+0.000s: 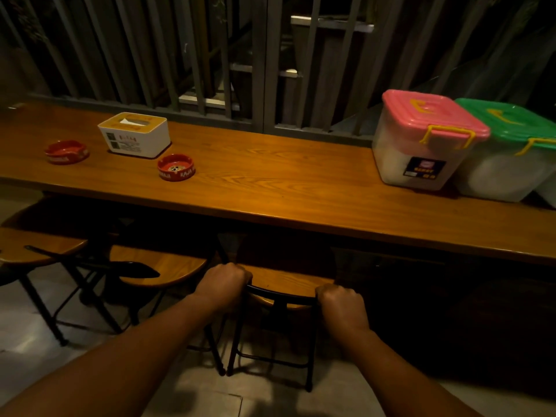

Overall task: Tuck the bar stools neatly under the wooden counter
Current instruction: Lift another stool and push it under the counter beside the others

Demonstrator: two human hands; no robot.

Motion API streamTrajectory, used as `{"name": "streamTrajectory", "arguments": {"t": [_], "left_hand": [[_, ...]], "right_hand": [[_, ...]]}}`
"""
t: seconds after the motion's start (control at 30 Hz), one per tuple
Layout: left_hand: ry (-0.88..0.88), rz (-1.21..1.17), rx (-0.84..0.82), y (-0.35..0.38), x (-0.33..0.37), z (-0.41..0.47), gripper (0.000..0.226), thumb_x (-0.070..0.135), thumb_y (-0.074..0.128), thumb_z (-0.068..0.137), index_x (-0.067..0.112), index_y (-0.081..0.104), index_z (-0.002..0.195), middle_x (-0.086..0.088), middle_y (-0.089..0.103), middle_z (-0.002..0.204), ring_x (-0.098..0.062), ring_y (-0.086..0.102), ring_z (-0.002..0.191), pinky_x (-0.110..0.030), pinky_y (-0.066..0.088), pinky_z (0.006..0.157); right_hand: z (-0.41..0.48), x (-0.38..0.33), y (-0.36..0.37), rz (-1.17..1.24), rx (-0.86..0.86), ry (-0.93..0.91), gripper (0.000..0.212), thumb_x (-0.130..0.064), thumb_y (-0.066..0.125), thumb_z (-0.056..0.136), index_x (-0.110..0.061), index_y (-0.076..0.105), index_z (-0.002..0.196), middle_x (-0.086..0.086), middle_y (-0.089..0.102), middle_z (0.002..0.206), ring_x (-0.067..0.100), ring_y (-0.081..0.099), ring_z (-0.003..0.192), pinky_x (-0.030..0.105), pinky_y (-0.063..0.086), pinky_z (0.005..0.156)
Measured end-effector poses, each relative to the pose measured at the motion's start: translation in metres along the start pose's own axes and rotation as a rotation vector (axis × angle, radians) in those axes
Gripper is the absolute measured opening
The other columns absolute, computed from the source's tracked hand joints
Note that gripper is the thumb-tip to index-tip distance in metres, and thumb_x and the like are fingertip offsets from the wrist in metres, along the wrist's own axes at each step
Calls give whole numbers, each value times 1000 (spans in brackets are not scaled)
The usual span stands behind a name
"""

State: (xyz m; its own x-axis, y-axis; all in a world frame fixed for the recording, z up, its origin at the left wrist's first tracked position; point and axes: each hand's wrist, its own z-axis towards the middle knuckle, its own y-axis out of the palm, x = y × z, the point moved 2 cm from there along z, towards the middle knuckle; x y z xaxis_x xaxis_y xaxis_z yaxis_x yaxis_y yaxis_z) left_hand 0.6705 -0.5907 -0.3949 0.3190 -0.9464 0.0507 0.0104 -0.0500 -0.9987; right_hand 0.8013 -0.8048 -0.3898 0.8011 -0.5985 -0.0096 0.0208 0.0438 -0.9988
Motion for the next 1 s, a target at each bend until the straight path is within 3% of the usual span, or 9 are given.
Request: {"name": "streamTrajectory", "arguments": {"t": [0.13, 0.3, 0.5, 0.67, 0.8, 1.0], "left_hand": [[-52, -77, -46, -1, 1, 0, 22, 7, 62, 85, 23, 65, 99, -3, 69, 100, -20, 66, 88, -33, 55, 69], [-12, -138, -48, -9, 1, -6, 33, 10, 67, 81, 21, 64, 112, -1, 67, 111, -20, 64, 99, -34, 55, 78], [-60, -159, -25, -12, 1, -17, 25, 11, 54, 91, 21, 68, 109, -3, 71, 103, -18, 67, 91, -35, 57, 75], [-116, -185, -40, -15, 5, -18, 23, 12, 52, 94, 21, 68, 107, -2, 70, 101, -13, 66, 85, -34, 58, 75], [-159, -193, -39, -16, 6, -18, 22, 9, 53, 93, 21, 68, 104, -2, 71, 99, -14, 67, 84, -35, 58, 74], [-202, -208, -58, -15, 7, -17, 21, 10, 54, 92, 20, 68, 104, -3, 69, 97, -16, 67, 83, -36, 59, 73]], "right_hand": [[2, -2, -4, 28, -55, -12, 17, -6, 62, 84, -17, 65, 97, 4, 69, 93, 25, 68, 80, 34, 53, 64], [7, -3, -11, 102, -205, -5, 25, -16, 67, 78, -21, 63, 102, 3, 66, 97, 23, 65, 84, 39, 58, 72], [1, -6, -14, 73, -210, -9, 18, -12, 63, 87, -18, 63, 104, 5, 62, 104, 19, 60, 86, 32, 53, 73], [-3, -6, -14, 65, -195, -18, 20, -7, 58, 89, -18, 63, 105, 7, 64, 107, 22, 60, 91, 32, 49, 73], [-3, -7, -16, 68, -190, -24, 22, -8, 56, 91, -18, 62, 110, 7, 61, 111, 23, 58, 99, 33, 48, 82], [-3, -7, -16, 59, -186, -39, 20, -7, 59, 90, -18, 63, 107, 6, 63, 106, 22, 59, 95, 31, 49, 79]]}}
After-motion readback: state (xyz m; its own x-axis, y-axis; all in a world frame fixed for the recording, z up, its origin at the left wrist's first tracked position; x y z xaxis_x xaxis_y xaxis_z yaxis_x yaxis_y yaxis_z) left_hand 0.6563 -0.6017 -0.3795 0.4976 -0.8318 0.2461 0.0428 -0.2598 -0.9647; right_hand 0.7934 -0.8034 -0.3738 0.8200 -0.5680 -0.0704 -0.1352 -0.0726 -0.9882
